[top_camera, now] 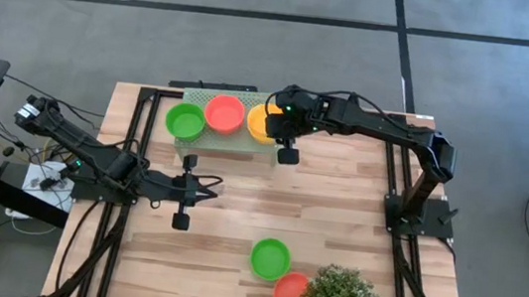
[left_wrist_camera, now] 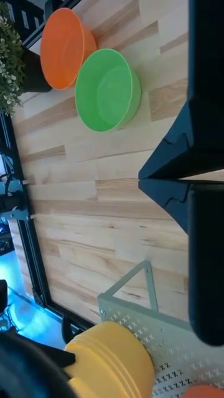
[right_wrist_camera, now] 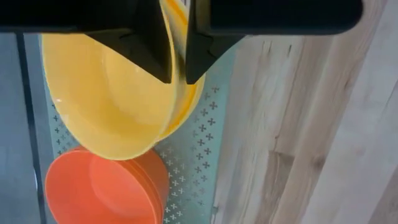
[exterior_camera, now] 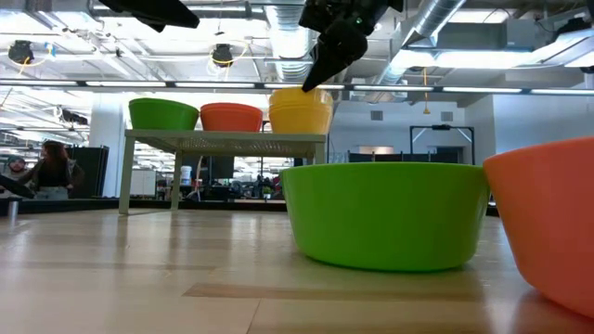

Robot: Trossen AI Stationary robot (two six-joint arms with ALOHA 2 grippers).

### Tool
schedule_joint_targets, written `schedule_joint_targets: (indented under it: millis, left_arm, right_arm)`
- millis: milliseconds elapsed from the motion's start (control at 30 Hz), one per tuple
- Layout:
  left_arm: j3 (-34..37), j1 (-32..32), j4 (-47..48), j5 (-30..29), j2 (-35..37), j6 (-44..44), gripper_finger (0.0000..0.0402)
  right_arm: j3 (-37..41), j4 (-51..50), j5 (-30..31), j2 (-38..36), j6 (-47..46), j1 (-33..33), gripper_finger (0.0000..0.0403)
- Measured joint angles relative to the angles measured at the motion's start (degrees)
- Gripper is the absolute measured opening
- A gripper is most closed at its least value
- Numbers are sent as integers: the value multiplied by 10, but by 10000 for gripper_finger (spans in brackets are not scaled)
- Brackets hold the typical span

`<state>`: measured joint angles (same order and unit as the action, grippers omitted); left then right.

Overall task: Pick & Place Mini bowls
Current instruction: Stack the yellow bowl on the yellow bowl on the shelf, then stack the green bowl on the green bowl on the shelf

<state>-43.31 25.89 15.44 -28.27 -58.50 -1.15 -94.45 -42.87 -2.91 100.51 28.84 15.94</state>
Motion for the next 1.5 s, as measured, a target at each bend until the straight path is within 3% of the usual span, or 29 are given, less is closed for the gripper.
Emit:
schedule_joint_targets:
  millis: [267,800,1067,1500]
  left_arm:
    - [0,0,0,0,0,1,8]
    - [0,0,0,0,0,1,8]
    - [0,0,0,0,0,2,8]
    - [0,0,2,1,0,34,14]
  right_arm:
    - [0,6,14,0,0,-2,76]
    - [0,24,17,0,-36,-61,78]
    - [0,-22,59,0,-115,-122,76]
    - [0,-81,51,16,-353,-250,77]
